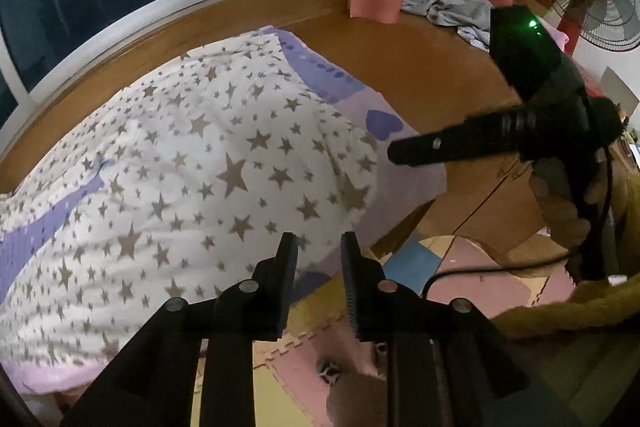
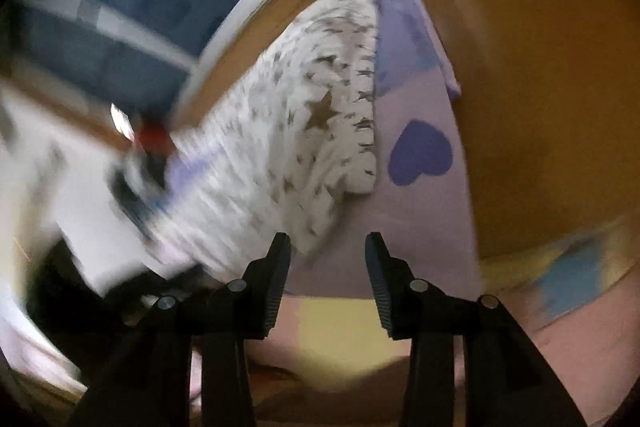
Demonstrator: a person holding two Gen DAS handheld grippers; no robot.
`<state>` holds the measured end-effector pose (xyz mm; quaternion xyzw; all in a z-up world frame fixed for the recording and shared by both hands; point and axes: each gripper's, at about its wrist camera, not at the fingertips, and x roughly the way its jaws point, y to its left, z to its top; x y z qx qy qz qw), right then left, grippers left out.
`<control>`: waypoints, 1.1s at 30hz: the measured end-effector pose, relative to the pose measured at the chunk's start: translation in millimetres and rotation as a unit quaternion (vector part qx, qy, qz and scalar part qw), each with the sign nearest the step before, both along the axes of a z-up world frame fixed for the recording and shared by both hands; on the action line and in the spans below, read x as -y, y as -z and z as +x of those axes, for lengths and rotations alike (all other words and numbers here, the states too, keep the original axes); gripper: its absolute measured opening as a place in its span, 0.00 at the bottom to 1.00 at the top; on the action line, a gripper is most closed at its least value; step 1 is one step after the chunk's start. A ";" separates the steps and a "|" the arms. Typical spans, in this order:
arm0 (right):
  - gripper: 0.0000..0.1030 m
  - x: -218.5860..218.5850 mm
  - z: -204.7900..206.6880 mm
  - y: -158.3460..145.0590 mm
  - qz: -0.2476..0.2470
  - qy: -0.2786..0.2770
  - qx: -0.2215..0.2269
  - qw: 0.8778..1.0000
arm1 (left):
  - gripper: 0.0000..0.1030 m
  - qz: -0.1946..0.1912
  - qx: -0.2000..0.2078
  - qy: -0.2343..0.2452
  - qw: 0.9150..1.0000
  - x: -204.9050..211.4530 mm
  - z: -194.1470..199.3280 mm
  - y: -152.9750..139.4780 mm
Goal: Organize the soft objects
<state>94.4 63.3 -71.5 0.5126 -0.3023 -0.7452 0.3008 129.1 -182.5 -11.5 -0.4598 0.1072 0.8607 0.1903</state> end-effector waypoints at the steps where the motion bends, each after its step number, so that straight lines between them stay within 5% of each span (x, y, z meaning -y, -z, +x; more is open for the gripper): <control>1: 0.38 1.8 -4.0 3.6 -0.021 0.016 0.012 1.000 | 0.22 0.002 0.004 0.001 1.000 4.6 -6.5 1.3; 7: 0.38 18.7 -22.8 21.6 -0.076 0.097 0.056 0.991 | 0.22 0.034 0.028 0.008 0.999 40.6 -38.0 11.0; 13: 0.34 8.4 -18.4 38.7 -0.174 0.192 0.069 0.963 | 0.22 0.076 0.068 0.011 0.995 73.1 -63.8 29.2; 15: 0.26 12.6 -16.2 35.6 -0.141 0.198 0.062 0.968 | 0.22 0.079 0.077 0.021 0.994 76.9 -66.5 34.8; 21: 0.25 27.7 -7.4 21.4 -0.045 0.228 0.060 0.971 | 0.22 0.082 0.090 0.065 0.990 72.8 -63.5 40.0; 25: 0.26 13.6 7.4 26.4 -0.047 0.275 0.069 0.958 | 0.22 0.085 0.095 0.093 0.987 67.1 -55.7 42.3; 29: 0.35 15.8 -1.1 26.7 -0.060 0.268 0.073 0.959 | 0.22 0.077 0.103 0.108 0.986 60.9 -48.9 47.7; 33: 0.39 27.8 -8.2 16.2 -0.016 0.250 0.048 0.967 | 0.22 0.082 0.108 0.114 0.984 59.1 -43.9 49.8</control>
